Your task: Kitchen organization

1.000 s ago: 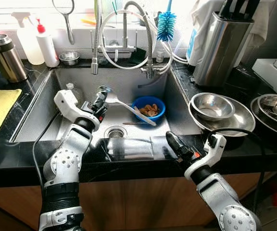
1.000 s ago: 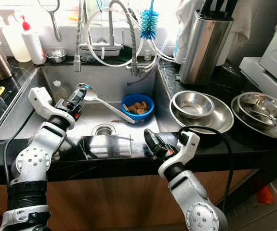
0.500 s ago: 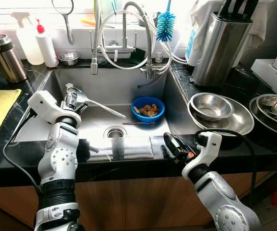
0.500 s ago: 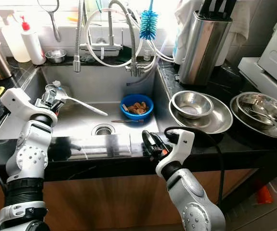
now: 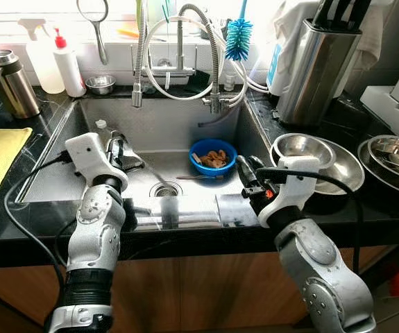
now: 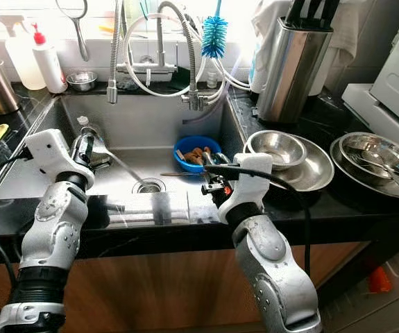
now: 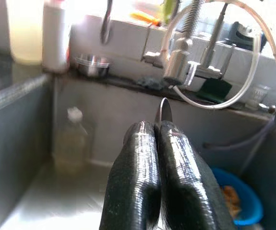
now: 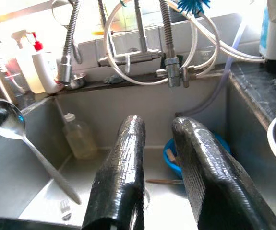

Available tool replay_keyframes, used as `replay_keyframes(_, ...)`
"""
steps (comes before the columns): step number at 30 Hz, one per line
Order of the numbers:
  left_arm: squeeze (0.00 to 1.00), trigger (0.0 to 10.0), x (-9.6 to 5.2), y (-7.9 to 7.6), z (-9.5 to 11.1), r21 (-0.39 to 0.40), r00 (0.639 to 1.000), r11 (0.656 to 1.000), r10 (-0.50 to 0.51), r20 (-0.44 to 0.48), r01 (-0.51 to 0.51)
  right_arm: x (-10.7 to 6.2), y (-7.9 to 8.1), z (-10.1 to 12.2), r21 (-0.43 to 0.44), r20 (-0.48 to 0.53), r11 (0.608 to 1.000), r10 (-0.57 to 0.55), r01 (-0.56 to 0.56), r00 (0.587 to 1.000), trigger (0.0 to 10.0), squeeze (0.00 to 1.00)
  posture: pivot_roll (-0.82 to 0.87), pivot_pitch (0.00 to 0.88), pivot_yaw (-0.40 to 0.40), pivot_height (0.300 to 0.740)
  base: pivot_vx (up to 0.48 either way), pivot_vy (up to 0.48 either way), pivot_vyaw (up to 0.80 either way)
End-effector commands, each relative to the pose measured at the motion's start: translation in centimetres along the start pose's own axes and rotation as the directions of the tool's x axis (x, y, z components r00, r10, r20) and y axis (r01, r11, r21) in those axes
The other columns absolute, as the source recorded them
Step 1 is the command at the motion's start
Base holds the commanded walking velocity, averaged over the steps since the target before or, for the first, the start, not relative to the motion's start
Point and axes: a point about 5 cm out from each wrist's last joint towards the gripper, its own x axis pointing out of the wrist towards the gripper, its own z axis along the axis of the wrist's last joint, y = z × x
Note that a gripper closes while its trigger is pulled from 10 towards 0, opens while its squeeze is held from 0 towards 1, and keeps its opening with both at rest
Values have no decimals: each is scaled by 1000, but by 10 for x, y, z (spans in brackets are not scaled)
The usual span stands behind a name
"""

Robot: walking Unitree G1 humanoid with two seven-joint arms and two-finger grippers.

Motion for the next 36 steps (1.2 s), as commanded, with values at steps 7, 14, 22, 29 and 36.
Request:
replay_keyframes(7,0,10000,0,-12,-7,144,996,986,-88,13,85,-5,-9,-11,-83,-18,995,-57,55,998,10000,0,-62,50,-16,740,0,0,0)
replay_keyframes(14,0,10000,-1,-5,-19,194,996,977,-79,-40,85,-7,-11,-14,-86,-19,994,-75,73,997,10000,0,-65,56,-12,740,0,0,0)
replay_keyframes(22,0,10000,-3,-3,-32,248,989,961,-94,-116,121,-6,-10,-18,-83,-28,994,-73,70,997,10000,0,-55,41,-12,740,0,0,0)
replay_keyframes(29,0,10000,-3,-4,-34,243,986,960,-107,-129,137,-6,-12,-17,-87,-20,994,-75,73,997,10000,0,-57,27,-11,740,0,0,0)
replay_keyframes(36,282,10000,-1,-7,-33,238,984,959,-123,-131,152,-4,-11,-17,-80,-18,994,-70,69,997,10000,0,-56,16,-11,740,0,0,0)
